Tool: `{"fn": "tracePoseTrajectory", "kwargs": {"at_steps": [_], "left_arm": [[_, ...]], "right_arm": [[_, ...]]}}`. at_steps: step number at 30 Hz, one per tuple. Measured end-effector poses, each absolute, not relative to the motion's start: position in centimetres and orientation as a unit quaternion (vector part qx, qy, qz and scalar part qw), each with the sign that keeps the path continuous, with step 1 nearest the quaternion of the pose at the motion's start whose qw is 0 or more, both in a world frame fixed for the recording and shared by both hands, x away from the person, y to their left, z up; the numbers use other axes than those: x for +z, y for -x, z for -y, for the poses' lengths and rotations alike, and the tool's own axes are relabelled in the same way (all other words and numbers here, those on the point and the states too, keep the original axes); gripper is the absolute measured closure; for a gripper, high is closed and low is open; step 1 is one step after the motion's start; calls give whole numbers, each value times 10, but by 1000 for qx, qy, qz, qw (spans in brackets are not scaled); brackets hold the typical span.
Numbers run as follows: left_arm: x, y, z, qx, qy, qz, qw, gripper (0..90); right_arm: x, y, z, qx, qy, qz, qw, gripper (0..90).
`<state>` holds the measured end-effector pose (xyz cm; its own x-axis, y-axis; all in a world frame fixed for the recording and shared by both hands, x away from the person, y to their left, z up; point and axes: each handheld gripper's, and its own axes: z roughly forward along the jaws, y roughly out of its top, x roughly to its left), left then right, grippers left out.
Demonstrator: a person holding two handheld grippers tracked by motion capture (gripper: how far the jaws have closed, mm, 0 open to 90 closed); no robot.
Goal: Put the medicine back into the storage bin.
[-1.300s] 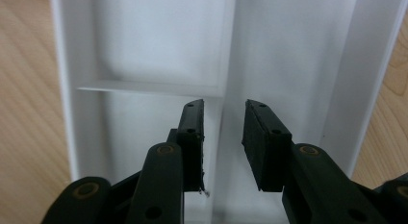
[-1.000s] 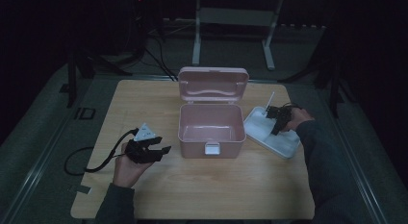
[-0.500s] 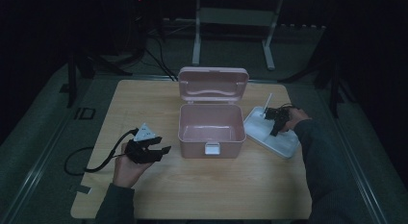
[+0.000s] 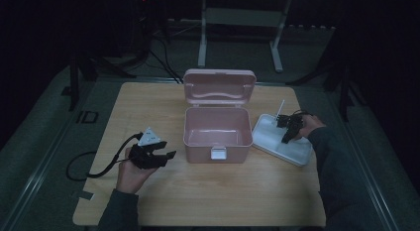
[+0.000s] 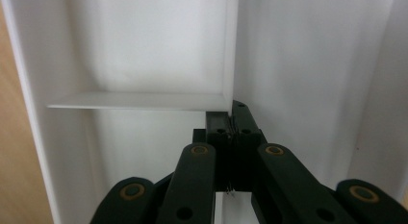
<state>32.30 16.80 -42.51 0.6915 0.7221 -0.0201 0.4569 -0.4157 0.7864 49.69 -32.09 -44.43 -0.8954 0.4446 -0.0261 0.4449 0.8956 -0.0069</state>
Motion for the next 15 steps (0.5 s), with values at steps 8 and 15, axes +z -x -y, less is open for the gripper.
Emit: {"fn": "tracePoseTrajectory", "kwargs": {"at_steps": [8,15], "left_arm": [[-427,-324,-167,161,-827,-357,403,469],[-426,-323,-168,163,-826,-358,404,469]], "right_arm": [[-407,-475,337,39,-219,-975,23,893],[-373,-461,344,49,-199,-979,21,893]]}}
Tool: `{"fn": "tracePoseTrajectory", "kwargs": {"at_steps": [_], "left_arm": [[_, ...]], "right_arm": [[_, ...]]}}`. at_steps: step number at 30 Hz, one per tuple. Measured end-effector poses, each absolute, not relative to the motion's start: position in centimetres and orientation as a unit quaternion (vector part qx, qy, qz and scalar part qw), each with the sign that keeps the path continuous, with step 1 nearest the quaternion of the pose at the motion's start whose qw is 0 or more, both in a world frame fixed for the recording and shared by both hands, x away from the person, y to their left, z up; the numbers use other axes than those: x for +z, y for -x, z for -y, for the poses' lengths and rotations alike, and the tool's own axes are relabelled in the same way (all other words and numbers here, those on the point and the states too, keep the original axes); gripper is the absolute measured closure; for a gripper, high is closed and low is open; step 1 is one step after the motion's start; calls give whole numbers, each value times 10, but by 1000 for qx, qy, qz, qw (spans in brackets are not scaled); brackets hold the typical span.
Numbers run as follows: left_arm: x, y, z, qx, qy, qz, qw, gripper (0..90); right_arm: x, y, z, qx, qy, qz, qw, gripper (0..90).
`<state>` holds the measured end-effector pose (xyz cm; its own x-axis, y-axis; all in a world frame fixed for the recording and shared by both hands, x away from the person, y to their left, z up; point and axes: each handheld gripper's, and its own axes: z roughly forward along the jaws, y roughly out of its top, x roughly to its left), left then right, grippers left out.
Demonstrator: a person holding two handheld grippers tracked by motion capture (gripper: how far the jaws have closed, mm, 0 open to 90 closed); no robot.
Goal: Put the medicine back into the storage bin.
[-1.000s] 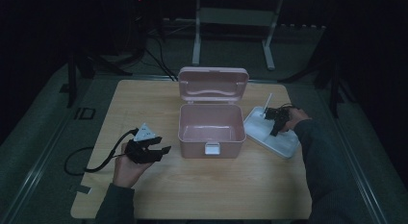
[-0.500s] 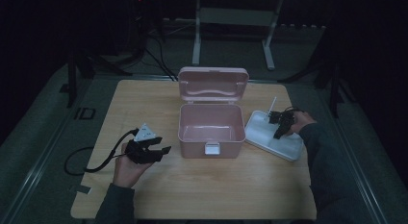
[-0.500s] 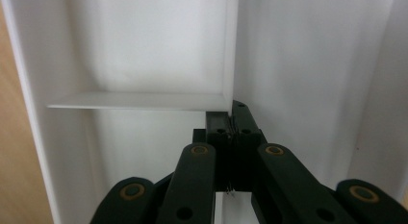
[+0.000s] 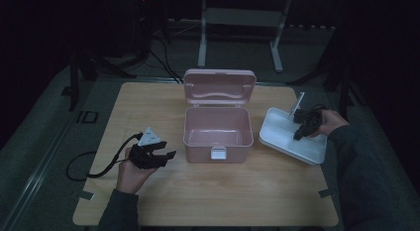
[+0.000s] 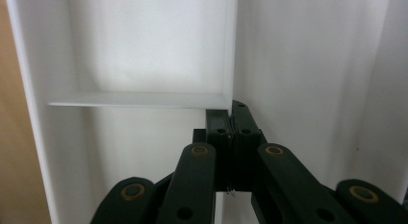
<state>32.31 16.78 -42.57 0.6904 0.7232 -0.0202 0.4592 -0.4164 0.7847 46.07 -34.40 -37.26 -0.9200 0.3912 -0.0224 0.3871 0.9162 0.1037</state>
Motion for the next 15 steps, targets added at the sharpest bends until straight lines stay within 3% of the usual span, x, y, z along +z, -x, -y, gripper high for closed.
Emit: {"fn": "tracePoseTrajectory", "kwargs": {"at_steps": [15], "left_arm": [[-427,-324,-166,160,-828,-356,403,469]], "right_arm": [[-312,-440,301,85,-119,-989,35,894]]}}
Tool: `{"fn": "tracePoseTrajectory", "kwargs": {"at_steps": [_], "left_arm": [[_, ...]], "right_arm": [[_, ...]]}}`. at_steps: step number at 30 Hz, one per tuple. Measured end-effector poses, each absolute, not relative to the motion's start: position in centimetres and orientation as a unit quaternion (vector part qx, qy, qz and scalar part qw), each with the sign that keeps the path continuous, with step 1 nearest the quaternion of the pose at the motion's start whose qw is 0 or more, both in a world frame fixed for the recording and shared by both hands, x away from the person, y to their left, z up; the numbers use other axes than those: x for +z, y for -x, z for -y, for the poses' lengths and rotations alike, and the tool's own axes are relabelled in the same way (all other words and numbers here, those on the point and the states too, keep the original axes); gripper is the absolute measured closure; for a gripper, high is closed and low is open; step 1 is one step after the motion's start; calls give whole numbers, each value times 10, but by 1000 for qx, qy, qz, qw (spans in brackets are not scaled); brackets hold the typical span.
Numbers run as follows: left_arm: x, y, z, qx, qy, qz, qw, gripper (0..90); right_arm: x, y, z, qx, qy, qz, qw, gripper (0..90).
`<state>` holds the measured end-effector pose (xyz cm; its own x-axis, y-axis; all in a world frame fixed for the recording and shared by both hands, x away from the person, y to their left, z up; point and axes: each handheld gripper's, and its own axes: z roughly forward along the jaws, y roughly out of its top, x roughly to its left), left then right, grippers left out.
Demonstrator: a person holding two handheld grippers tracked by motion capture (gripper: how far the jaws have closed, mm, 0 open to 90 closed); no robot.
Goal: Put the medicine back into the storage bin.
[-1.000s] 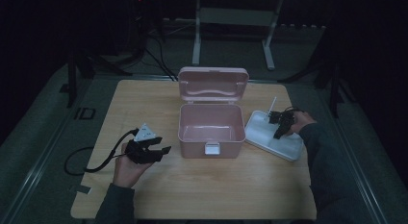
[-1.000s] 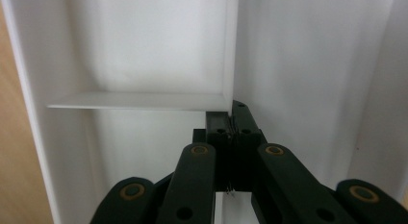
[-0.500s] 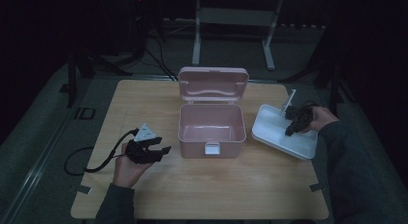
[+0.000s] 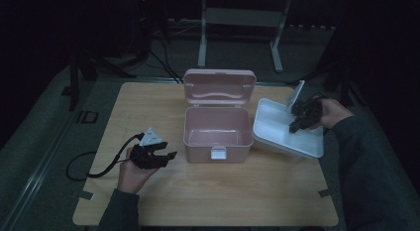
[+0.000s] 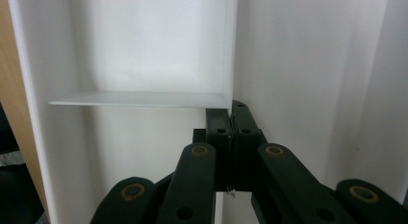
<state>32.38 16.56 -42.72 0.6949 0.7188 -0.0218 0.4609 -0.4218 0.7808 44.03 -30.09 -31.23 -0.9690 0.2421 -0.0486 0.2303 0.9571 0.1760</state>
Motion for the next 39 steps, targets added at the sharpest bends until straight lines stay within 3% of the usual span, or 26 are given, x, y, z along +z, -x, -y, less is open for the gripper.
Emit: {"fn": "tracePoseTrajectory", "kwargs": {"at_steps": [19,39], "left_arm": [[-426,-323,-167,163,-825,-357,406,469],[-426,-323,-168,163,-825,-357,407,469]], "right_arm": [[-297,-449,177,66,-19,-997,32,893],[-312,-468,118,39,-6,-999,18,893]]}}
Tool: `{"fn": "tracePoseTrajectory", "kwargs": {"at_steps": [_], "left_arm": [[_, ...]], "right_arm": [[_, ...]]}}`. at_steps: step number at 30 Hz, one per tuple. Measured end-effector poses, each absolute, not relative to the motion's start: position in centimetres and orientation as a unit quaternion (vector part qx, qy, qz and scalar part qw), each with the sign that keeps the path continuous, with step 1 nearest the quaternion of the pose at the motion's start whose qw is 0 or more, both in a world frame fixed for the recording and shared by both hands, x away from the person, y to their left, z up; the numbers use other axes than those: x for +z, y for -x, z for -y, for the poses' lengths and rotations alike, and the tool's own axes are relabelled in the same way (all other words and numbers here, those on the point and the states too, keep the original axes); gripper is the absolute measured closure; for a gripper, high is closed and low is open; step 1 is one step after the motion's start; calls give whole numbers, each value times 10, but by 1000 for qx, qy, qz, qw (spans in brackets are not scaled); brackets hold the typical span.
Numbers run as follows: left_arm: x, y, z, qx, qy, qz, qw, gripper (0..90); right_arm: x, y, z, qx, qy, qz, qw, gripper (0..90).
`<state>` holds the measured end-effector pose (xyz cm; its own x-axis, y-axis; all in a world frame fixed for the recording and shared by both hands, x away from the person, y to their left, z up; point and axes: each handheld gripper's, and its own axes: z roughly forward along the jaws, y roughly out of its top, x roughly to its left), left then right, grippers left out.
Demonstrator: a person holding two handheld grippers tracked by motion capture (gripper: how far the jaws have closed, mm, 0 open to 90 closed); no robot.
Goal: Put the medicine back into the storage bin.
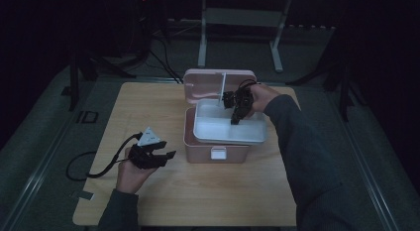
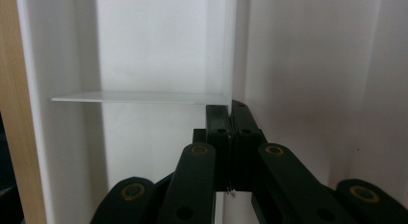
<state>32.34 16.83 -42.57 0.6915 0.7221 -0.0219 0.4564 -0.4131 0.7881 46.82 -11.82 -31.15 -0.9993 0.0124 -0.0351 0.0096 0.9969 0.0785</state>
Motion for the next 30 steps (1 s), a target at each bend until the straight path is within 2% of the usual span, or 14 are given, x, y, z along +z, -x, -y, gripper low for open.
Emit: {"fn": "tracePoseTrajectory", "kwargs": {"at_steps": [23,30], "left_arm": [[-427,-324,-168,162,-826,-357,405,469],[-427,-323,-169,162,-825,-357,407,469]], "right_arm": [[-338,-474,84,34,16,-999,22,890],[-340,-473,83,30,12,-999,23,858]]}}
